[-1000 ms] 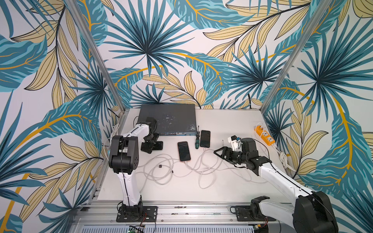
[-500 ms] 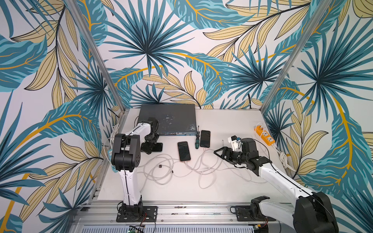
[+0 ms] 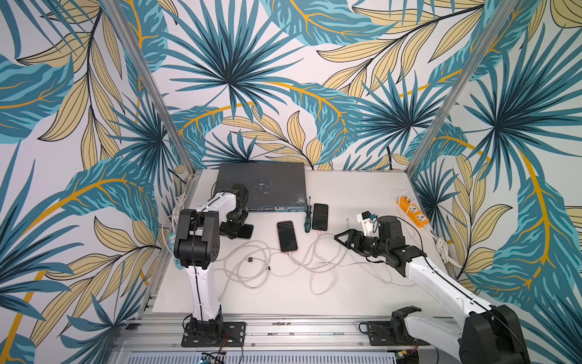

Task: Plug the charging cable into the phone
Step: Pick up the phone at the center of the board.

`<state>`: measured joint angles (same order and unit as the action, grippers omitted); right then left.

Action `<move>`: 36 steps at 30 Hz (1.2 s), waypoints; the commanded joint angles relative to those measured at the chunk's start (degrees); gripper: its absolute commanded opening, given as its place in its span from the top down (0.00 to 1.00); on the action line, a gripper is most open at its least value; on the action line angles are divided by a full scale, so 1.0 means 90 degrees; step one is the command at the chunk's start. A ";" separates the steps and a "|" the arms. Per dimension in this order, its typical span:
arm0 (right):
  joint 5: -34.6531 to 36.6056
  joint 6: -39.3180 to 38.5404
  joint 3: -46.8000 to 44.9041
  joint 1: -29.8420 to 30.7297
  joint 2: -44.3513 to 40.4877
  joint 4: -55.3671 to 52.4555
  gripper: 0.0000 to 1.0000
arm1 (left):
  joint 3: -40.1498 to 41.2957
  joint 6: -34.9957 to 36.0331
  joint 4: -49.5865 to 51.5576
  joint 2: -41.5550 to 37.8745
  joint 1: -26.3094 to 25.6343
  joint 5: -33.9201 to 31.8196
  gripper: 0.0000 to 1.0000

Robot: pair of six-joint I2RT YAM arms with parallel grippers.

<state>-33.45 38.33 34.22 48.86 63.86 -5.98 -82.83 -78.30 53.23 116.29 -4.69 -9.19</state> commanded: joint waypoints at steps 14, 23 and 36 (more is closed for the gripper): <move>-0.0127 -0.0466 0.0471 0.0017 0.0278 -0.0416 0.21 | -0.0213 0.3200 -0.0528 -0.1476 0.0043 0.0513 0.84; -0.0654 -0.1024 0.2064 0.0170 0.1343 -0.0486 0.21 | -0.0966 0.4678 -0.0335 -0.2079 -0.0607 0.2079 0.85; -0.0384 -0.1221 0.4185 0.1134 0.3340 -0.0463 0.24 | -0.1239 0.4568 -0.0380 -0.2062 -0.2408 0.2826 0.83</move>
<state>-37.52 28.80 70.19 57.54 91.98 -9.28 -91.57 -36.45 50.54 97.84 -25.67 14.39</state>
